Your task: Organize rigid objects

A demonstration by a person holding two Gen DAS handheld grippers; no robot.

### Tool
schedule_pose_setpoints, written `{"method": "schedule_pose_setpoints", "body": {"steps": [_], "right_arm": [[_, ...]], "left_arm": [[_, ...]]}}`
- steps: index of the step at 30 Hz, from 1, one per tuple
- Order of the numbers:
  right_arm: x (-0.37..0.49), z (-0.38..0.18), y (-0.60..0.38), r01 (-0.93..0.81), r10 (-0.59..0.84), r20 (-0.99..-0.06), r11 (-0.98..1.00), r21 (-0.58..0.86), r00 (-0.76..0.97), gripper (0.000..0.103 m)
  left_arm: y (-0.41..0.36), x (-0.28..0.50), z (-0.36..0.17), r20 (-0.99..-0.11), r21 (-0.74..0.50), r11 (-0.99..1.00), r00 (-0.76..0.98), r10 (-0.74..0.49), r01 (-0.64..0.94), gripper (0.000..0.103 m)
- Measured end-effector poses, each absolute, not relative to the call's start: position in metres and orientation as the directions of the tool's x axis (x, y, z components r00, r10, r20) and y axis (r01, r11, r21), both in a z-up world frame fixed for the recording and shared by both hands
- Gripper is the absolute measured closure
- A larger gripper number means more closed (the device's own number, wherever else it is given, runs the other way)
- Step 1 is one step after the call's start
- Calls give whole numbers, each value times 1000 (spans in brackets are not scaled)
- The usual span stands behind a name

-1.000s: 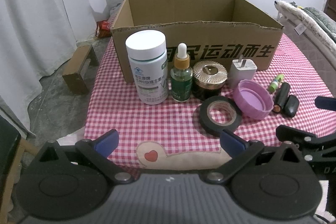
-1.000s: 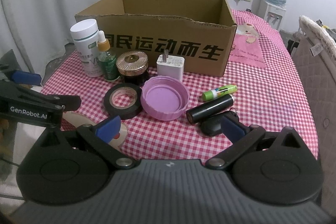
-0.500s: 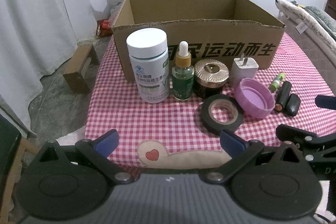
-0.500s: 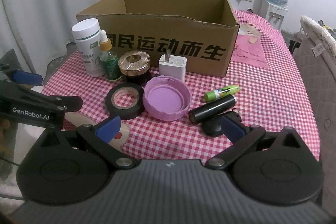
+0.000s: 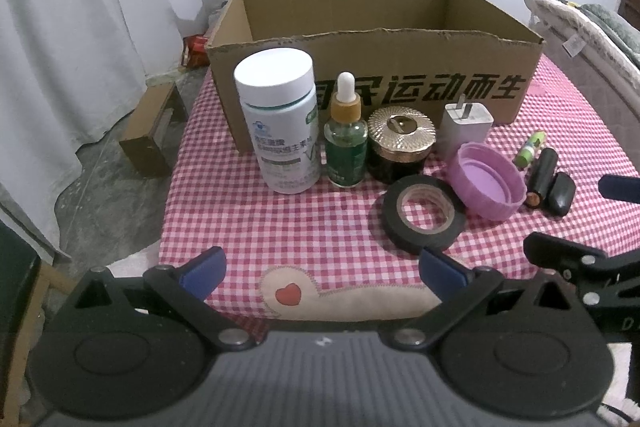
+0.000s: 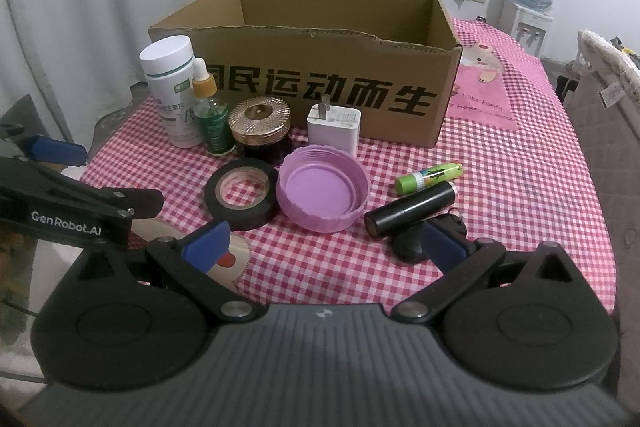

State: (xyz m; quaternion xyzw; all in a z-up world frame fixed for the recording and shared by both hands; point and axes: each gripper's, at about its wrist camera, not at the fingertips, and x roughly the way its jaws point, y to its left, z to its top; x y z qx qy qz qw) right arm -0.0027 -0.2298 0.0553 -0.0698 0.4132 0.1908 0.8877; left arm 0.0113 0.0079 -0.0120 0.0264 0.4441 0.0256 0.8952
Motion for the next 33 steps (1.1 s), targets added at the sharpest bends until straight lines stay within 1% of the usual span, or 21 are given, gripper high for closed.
{"method": "schedule_pose_setpoints", "body": {"steps": [5,9,15,17,22,24,26,28,29,30,31,32,33], "right_arm": [[0,52,-236,-377,283,-759,925,53,587,1],[4,52,-252,-330,280,-755,940,89,593,1],[12,55,-293,-212,270,-721,962,173,637,1],[17,54,-306,-177,266,-715,964,198,646,1],[31,50,-326,-124,257,-720,964,233,644,2],[36,47,-329,-114,256,-729,964,240,635,2],[41,43,-332,-106,260,-738,962,250,622,5],[45,39,-334,-100,272,-744,958,268,610,12],[47,38,-335,-96,279,-746,955,279,605,13],[48,37,-337,-92,285,-748,953,290,600,18],[50,35,-338,-87,291,-751,950,300,592,24],[51,33,-340,-83,295,-753,948,307,587,26],[52,32,-341,-78,301,-756,945,317,581,30]], "left_arm": [[-2,16,-14,-793,73,997,608,48,17,0],[-15,20,-12,-777,81,993,630,11,83,0],[-47,29,-7,-742,79,964,660,-113,254,1],[-58,31,-6,-731,81,949,666,-151,305,2],[-84,36,-4,-720,47,894,636,-279,445,10],[-95,37,-4,-719,33,867,614,-325,498,17],[-108,39,-6,-721,34,837,593,-358,546,21],[-121,42,-10,-730,38,812,571,-376,583,23],[-127,43,-13,-731,38,798,561,-388,601,28],[-130,44,-14,-735,39,787,552,-395,615,32],[-137,46,-17,-739,43,774,541,-401,632,33],[-142,47,-20,-744,46,762,531,-405,646,36],[-146,50,-24,-751,50,754,522,-404,655,42]]}}
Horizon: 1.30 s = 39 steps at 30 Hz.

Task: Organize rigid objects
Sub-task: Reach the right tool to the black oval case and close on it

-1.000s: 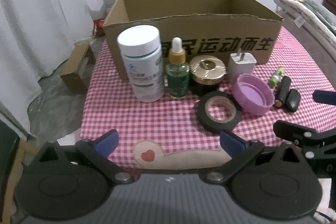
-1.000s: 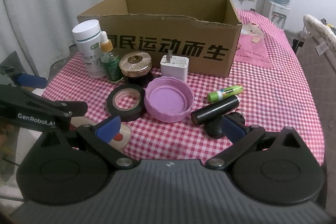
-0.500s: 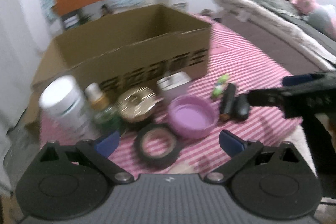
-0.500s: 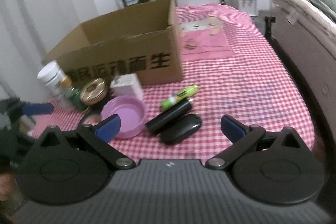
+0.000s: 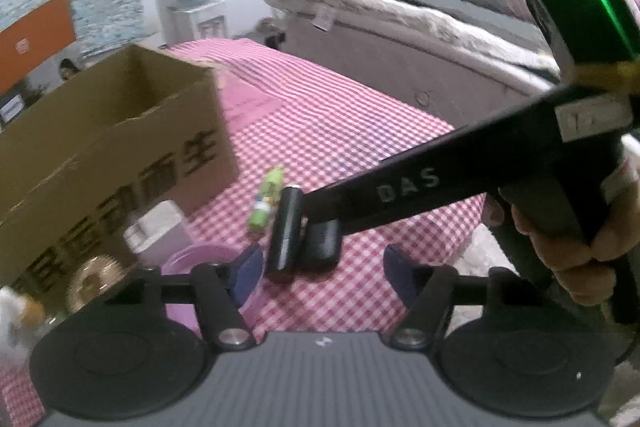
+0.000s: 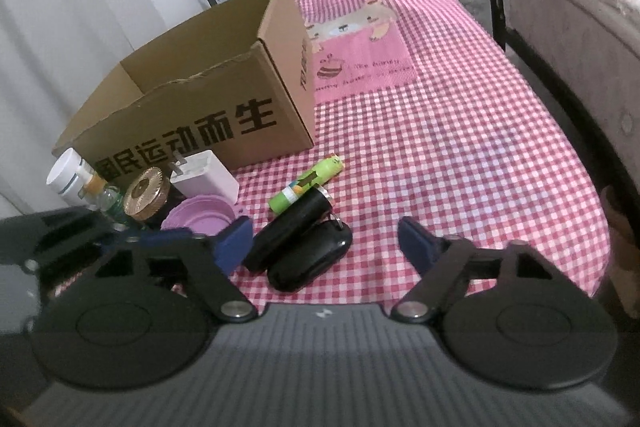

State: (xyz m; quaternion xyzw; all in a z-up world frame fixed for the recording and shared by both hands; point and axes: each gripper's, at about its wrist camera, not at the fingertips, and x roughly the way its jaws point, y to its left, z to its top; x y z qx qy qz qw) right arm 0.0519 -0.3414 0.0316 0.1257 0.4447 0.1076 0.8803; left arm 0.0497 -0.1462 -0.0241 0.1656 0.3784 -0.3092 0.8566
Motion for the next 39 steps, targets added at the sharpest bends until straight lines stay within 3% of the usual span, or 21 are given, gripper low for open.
{"method": "schedule_pose_setpoints", "body": {"steps": [6,19,26,39], "right_arm": [[56,22,-350,-64,349,-763,924,377,545,47],[63,-2,-368,-2,444,-747,860,510,494,75],[72,-9,-377,34,491,-718,814,580,493,83],[69,-8,-386,56,562,-662,740,670,496,83]], "left_arm": [[-165,66,-45,-795,43,731,466,-388,681,61],[-177,80,-54,-808,44,754,467,-360,656,62],[-182,90,-58,-809,22,772,465,-360,635,62],[-181,94,-59,-807,3,782,463,-366,623,61]]}}
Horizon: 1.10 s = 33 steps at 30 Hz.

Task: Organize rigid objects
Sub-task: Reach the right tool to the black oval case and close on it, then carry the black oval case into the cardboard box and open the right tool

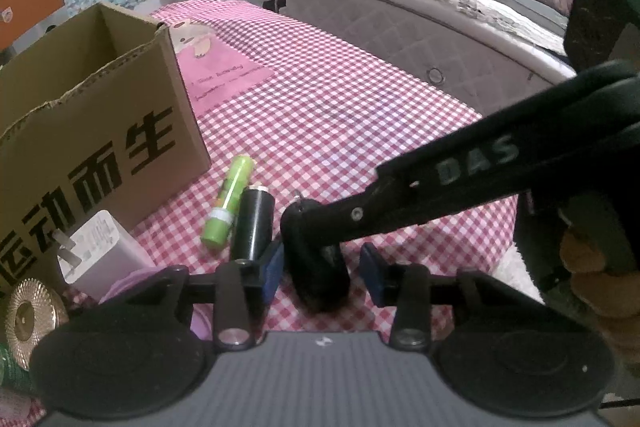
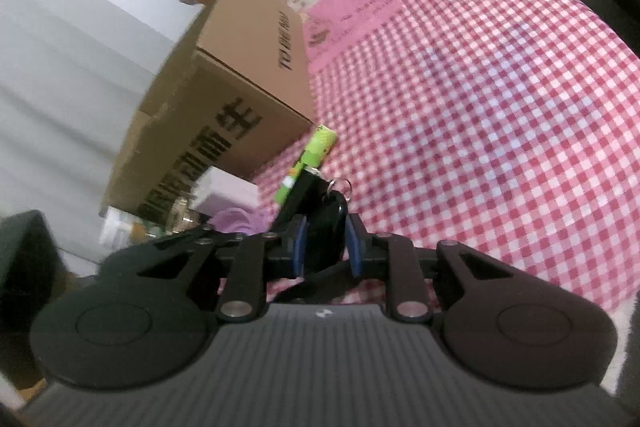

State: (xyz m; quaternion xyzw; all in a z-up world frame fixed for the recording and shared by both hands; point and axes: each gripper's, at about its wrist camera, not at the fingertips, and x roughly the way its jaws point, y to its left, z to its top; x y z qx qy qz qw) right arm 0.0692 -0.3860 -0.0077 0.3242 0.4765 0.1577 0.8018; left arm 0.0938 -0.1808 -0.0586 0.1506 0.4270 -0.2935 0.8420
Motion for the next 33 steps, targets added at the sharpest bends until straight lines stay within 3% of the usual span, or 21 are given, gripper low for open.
{"method": "schedule_pose_setpoints", "body": {"steps": [2,6,12,23,33], "right_arm": [[68,-6,-386,45,574,-647,730,682,502,83],[68,-7,-385,31,599,-621,706,707,506,83],[73,-11,-380,56,572,-651,728,683,499,84],[74,-15,-378,76,566,-654,724,685,502,83],[63,48,-359,-57,542,-605,771,635,583,84]], "left_arm": [[-180,94,-59,-806,3,785,466,-365,620,62],[-177,96,-58,-802,2,800,479,-357,600,74],[-177,96,-58,-803,4,805,481,-352,594,80],[-176,89,-54,-789,24,804,505,-350,594,81],[-160,67,-1,-694,55,820,612,-379,570,81]]}}
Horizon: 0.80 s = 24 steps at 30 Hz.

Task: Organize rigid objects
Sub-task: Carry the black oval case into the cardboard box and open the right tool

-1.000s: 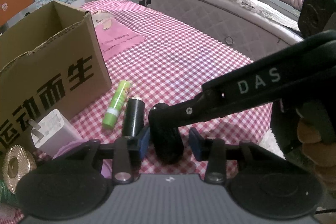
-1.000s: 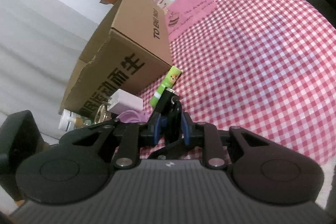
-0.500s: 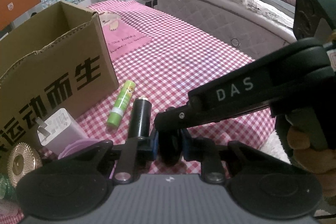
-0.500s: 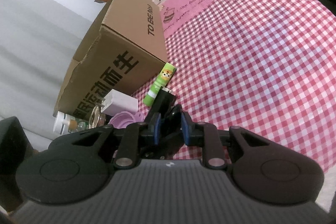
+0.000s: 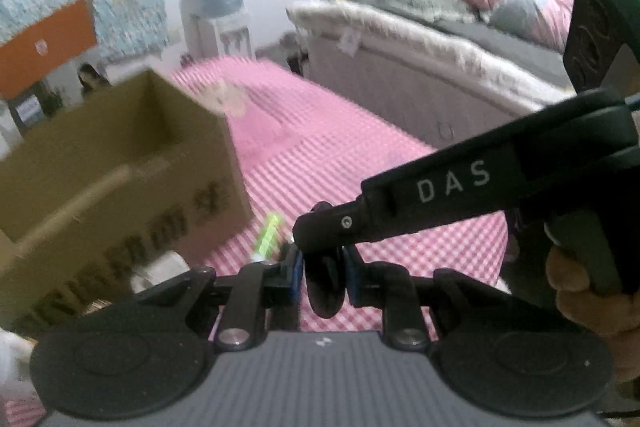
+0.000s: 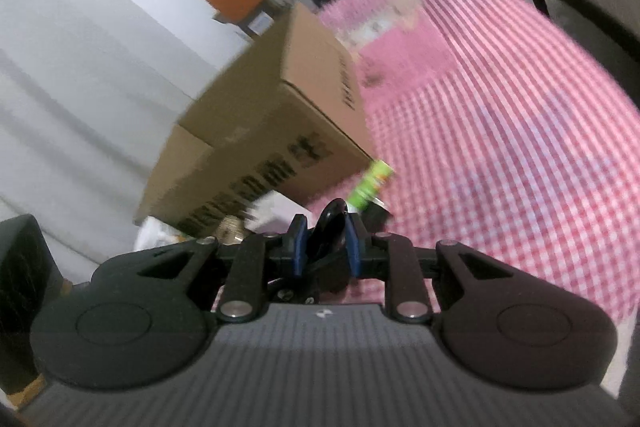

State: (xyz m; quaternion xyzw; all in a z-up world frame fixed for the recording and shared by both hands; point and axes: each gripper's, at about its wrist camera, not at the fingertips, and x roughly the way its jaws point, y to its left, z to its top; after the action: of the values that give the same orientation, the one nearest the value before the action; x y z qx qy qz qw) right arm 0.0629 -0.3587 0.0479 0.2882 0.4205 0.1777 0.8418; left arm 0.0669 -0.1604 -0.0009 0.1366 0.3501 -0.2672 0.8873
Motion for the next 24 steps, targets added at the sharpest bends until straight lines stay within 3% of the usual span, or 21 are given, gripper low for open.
{"method": "schedule_pose_setpoints", "body": {"steps": [6,11,17,24], "right_arm": [[79,111,-329,-238,597,-520,765,599,611,84],[122,154,-283,-389,698,-461,701,598,549,85],[202,167,-217,-435,767,-496,640,633,407,85],[293,117,-142,-283,779,-592,627,726,210,85]], "left_arm": [[-128,65,58,-601,112,870,730,-324,479,81],[-90,88,99,-573,142,919,788,-227,368,81],[-40,151,112,-653,109,959,747,-129,261,81],[22,229,71,-788,70,979,613,-63,192,81]]}}
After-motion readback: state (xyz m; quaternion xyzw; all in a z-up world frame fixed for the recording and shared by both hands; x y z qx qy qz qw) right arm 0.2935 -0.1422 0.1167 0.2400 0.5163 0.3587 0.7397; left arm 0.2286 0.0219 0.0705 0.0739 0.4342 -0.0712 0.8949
